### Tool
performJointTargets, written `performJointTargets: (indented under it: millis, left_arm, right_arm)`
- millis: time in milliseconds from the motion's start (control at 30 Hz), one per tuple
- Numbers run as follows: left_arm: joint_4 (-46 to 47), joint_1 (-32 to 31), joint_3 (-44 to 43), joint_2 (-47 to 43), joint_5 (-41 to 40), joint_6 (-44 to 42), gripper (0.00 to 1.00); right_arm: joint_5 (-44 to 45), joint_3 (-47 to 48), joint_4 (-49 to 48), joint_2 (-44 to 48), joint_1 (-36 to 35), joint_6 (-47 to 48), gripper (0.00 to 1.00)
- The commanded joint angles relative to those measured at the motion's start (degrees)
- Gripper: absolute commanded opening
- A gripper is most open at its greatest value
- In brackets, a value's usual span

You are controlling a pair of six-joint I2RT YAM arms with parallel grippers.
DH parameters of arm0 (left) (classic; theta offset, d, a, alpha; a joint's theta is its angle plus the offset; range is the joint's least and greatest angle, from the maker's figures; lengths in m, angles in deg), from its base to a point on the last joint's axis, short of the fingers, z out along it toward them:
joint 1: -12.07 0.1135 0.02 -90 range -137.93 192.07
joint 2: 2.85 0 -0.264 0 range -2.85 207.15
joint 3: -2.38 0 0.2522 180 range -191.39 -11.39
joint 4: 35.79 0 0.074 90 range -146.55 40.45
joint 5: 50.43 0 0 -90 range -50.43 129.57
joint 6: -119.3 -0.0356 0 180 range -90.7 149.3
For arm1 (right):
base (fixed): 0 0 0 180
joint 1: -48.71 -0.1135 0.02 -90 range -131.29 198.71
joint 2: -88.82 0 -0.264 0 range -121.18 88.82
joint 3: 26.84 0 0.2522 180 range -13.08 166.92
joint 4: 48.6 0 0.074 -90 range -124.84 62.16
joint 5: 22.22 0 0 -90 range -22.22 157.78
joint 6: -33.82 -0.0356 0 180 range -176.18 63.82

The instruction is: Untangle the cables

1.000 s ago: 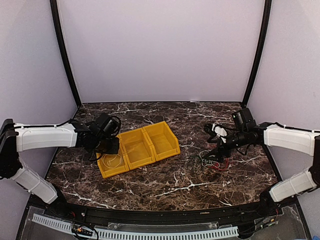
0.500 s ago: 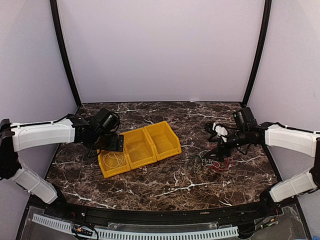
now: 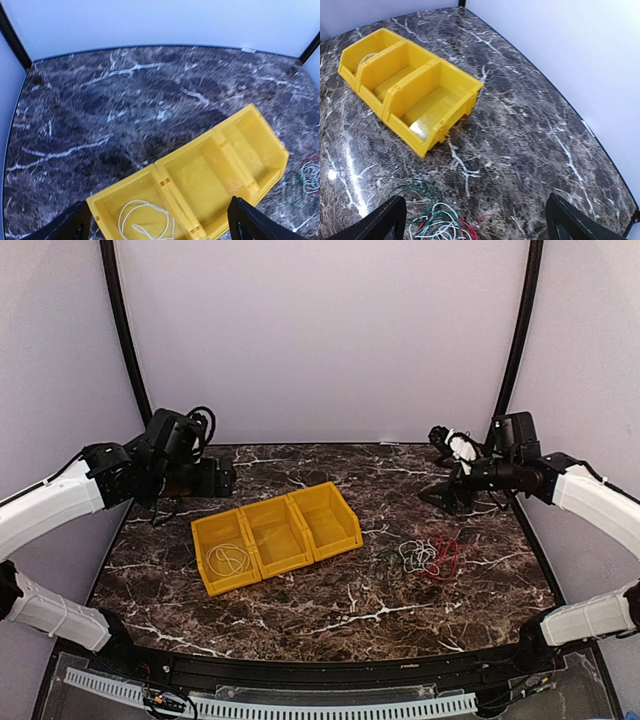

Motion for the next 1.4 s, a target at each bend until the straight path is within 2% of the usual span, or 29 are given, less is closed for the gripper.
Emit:
performJointTargets:
  millis: [0,100,133,300,367,433,467,500,533,600,667,767,833,1033,1200,1367]
  left_arm:
    - [15.0,-0.7,-4.7,-3.3,2.4,-9.4,0.99]
    - [21.6,-0.9,-7.5,-1.6,-3.6,-14.1,0.99]
    - [22.9,-0.9,-7.9,0.4,-3.2,-17.2,0.99]
    - [37.0,-0.9,-8.9,8.1,8.6,-16.3,0.99]
    - [43.8,-0.9,-6.4,9.5,13.9,-16.9,0.98]
    - [49.6,-1.0,-4.3,11.5,20.0,-18.6,0.84]
    - [50.7,-1.0,-4.0,12.5,21.8,-19.1,0.72]
    - [51.2,-1.1,-4.6,14.9,26.1,-19.1,0.66]
    - [50.6,-1.4,-5.4,16.3,27.6,-18.3,0.57]
    - [46.7,-2.6,-9.0,21.0,30.1,-16.3,0.46]
    - [43.9,-5.5,-11.2,24.6,32.3,-15.6,0.42]
    - [44.6,-12.3,-10.3,27.3,31.0,-17.1,0.44]
    - [44.1,-15.1,-10.4,29.0,31.5,-16.8,0.47]
    - [46.3,-18.1,-8.5,32.9,33.9,-8.0,0.50]
    - [48.6,-18.6,-6.7,33.9,31.5,-5.1,0.50]
    - [47.2,-18.6,-6.7,33.1,28.6,-4.4,0.50]
  right_arm:
    - [1.3,5.1,2.7,1.5,4.0,-2.5,0.99]
    - [1.0,7.6,6.3,-0.2,5.1,-0.3,0.99]
    - [1.0,8.3,8.0,-1.2,5.2,0.7,0.97]
    - [0.4,10.1,16.5,-7.3,5.3,5.2,0.80]
    - [1.8,8.7,17.3,-8.3,5.3,6.0,0.80]
    - [3.6,5.6,16.1,-7.7,5.3,6.3,0.76]
    - [4.1,4.5,15.4,-7.3,5.3,6.5,0.73]
    - [4.2,3.7,15.3,-7.1,5.3,6.7,0.70]
    - [4.0,3.2,15.6,-7.1,5.3,7.0,0.66]
    - [3.6,2.0,16.1,-7.4,5.3,8.2,0.59]
    - [2.8,1.1,16.5,-8.0,5.2,8.9,0.50]
    - [2.8,0.4,16.7,-9.1,4.4,10.0,0.43]
    - [5.2,-1.0,15.4,-9.2,3.4,10.4,0.42]
    - [9.6,-3.8,14.1,-8.6,0.9,12.1,0.45]
    - [11.0,-6.3,10.6,-8.7,-0.3,12.4,0.58]
    - [16.7,-8.9,5.0,-9.0,-3.4,13.2,0.68]
